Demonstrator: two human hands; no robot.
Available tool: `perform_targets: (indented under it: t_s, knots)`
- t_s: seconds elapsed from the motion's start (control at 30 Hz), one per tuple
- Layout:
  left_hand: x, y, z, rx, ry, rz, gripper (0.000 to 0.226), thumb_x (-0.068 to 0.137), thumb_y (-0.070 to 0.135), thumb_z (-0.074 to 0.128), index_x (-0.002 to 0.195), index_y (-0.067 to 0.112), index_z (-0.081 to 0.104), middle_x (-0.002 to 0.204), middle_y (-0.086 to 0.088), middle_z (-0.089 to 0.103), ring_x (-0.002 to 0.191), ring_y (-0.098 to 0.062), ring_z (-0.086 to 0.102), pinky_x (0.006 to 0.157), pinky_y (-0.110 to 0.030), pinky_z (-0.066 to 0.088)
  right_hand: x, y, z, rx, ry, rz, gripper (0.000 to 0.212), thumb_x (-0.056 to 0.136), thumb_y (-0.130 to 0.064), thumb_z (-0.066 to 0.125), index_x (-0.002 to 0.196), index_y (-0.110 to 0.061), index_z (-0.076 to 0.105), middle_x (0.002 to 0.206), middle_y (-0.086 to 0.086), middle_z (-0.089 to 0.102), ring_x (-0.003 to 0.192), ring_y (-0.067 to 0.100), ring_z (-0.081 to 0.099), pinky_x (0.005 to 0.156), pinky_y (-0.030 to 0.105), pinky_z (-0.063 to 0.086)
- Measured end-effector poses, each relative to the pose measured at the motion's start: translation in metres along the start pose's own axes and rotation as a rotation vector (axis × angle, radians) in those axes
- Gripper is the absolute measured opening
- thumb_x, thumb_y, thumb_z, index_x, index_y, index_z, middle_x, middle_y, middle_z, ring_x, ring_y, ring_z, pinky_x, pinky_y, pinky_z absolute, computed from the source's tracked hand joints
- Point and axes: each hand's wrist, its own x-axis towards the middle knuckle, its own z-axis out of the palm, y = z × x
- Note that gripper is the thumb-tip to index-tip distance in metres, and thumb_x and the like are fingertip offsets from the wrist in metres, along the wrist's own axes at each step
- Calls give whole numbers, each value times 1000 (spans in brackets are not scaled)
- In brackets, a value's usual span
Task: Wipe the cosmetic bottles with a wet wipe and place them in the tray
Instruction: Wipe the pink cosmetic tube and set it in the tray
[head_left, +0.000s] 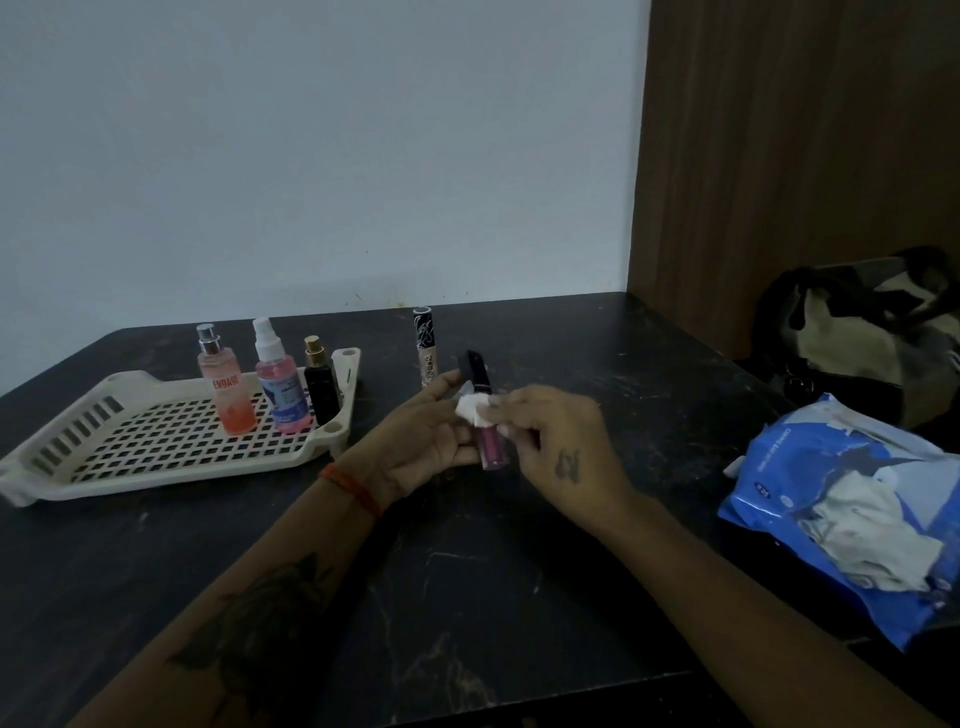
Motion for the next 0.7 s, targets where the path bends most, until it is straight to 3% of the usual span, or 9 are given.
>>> perform_targets:
  t_s: [0.1,0.23,0.33,0.4,0.47,0.57,0.7]
  knots:
    - [2,0,1,-3,13,20,26,95,8,38,115,16,53,103,-10,68,86,-25,70,63,-39,58,-14,3,-8,-36,-45,-81,23,74,7,67,92,-7,73,94,8,73,87,13,66,80,12,45]
    - [2,-2,2,8,-20,4,29,93,6,39,117,16,51,96,-9,72,92,-31,69,67,-42,58,-19,10,-23,80,-209,-76,22,69,4,72,83,-12,76,83,1,74,78,-2,63,75,4,47]
    - [2,0,2,7,-24,-9,31,94,8,39,121,17,50,103,-10,71,95,-31,68,72,-50,57,-4,16,-29,164,9,42,19,71,2,72,84,-13,75,84,1,74,75,4,67,69,12,53]
    - [2,0,4,-3,-53,-42,30,94,8,39,121,18,50,115,-15,64,98,-32,66,77,-57,54,8,15,-26,92,106,73,19,76,-2,70,88,-15,74,87,0,73,72,4,64,64,8,50]
    - [1,-1,5,-8,-66,-42,33,95,8,38,125,19,46,122,-17,57,96,-32,66,78,-57,54,14,9,-16,48,37,44,19,76,-5,70,92,-15,73,91,-1,70,76,2,58,67,2,44]
    - [1,2,0,-28,-54,9,33,95,7,36,122,19,50,112,-14,63,87,-26,69,70,-44,59,8,2,-5,33,-70,6,17,73,-6,73,87,-16,74,90,-3,67,78,0,53,72,0,38]
    - [1,2,0,-23,-58,27,39,91,6,40,127,19,46,100,-9,71,87,-26,70,66,-40,58,-9,4,-18,88,-303,-27,18,70,-3,74,80,-17,76,84,-7,69,77,-2,60,73,5,44]
